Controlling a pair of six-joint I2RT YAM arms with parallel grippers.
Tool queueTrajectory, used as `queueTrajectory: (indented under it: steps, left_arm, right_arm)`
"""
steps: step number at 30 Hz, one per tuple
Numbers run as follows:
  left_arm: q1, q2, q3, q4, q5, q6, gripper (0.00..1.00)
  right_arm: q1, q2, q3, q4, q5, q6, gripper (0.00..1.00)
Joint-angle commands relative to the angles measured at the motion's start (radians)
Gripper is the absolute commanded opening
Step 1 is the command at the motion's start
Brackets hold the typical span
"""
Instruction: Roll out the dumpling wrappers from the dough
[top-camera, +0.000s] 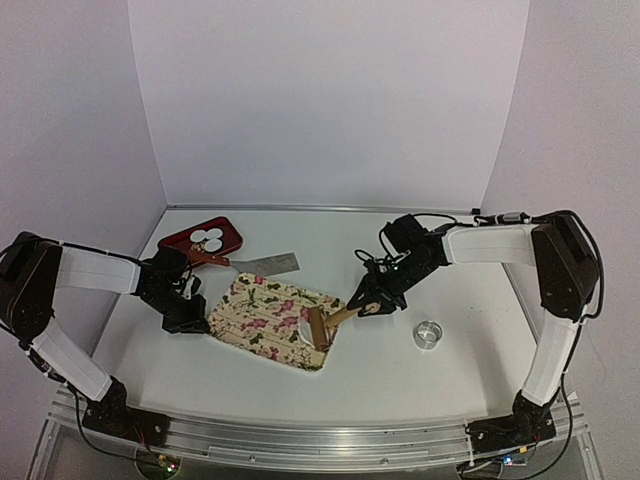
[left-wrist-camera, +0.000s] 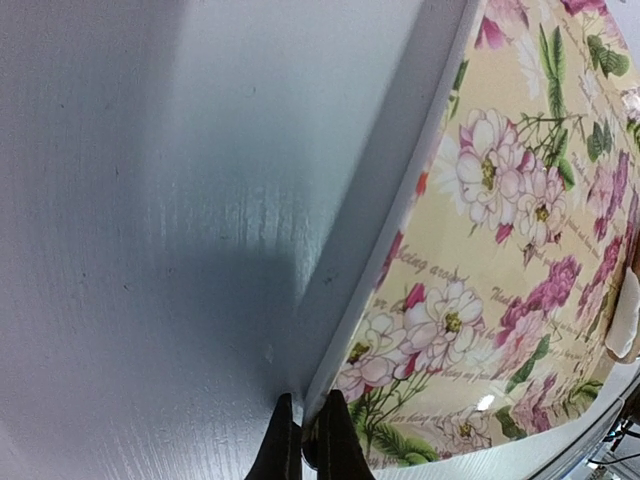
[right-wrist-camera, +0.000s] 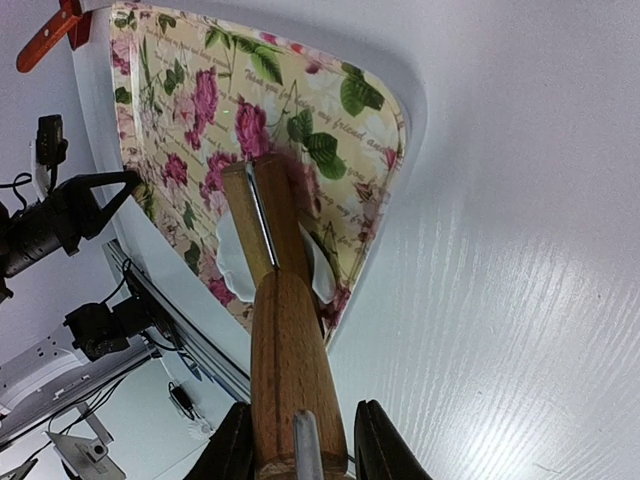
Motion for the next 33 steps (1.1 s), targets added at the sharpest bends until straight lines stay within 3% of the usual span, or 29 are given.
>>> queueTrajectory:
  steps: [1, 10, 16, 26, 33]
  left_arm:
    - [-0.002, 0.019, -0.029, 0.060, 0.006, 0.039, 0.00]
    - [-0.032, 0.043, -0.045, 0.098, 0.016, -0.001, 0.00]
    - [-0.030, 0.052, -0.038, 0.073, -0.030, -0.038, 0.00]
    - [0.034, 0.031, -0.065, 0.037, -0.076, -0.063, 0.00]
    - [0.047, 0.028, -0.046, 0.032, -0.061, -0.052, 0.00]
  right_arm:
    - [0.060, 0.177, -0.033, -0.205, 0.400, 0.000, 0.00]
    - [0.119, 0.270, 0.044, -0.206, 0.447, 0.048, 0.00]
    - [0.117, 0.229, 0.017, -0.217, 0.489, 0.051, 0.00]
    - [-0.014, 0.059, -0.145, -0.245, 0.524, 0.002, 0.00]
    - [-0.036, 0.059, -0.147, -0.258, 0.505, -0.020, 0.00]
